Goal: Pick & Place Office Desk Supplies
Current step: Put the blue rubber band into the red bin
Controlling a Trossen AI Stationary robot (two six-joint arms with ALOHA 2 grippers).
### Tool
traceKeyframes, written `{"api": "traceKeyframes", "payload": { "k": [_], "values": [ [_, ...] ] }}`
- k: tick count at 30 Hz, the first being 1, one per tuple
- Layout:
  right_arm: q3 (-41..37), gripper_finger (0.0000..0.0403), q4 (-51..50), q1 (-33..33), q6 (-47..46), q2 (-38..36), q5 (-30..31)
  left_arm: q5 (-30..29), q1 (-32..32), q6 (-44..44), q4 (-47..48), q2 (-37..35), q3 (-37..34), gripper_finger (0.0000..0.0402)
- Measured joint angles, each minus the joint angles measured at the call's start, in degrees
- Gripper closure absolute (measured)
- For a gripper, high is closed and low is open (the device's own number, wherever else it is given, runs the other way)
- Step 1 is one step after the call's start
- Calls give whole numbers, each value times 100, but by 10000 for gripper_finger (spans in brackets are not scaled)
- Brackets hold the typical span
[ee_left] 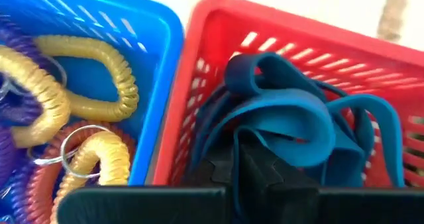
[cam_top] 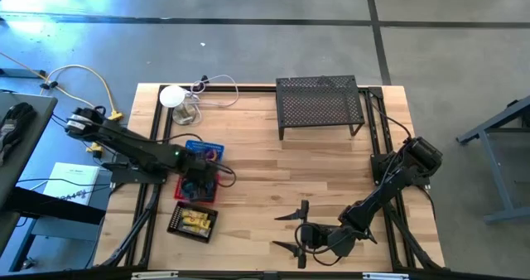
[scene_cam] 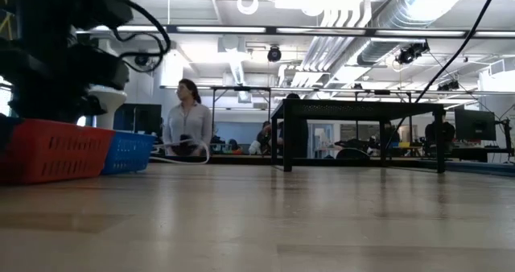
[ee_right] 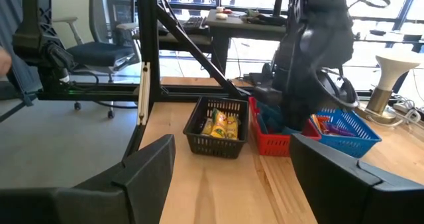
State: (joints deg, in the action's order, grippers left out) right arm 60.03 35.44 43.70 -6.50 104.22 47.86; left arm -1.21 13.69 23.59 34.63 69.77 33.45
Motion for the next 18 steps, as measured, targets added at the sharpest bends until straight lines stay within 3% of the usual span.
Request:
{"api": "traceKeyframes", "payload": {
  "k": [8, 18],
  "values": [
    [0, 118, -4, 0, 2, 0, 0, -1, -120, -2, -103, 619, 24, 400],
    [0, 118, -9, 0, 4, 0, 0, 302, -116, 476, -51, 244, 4, 366]
  ]
}}
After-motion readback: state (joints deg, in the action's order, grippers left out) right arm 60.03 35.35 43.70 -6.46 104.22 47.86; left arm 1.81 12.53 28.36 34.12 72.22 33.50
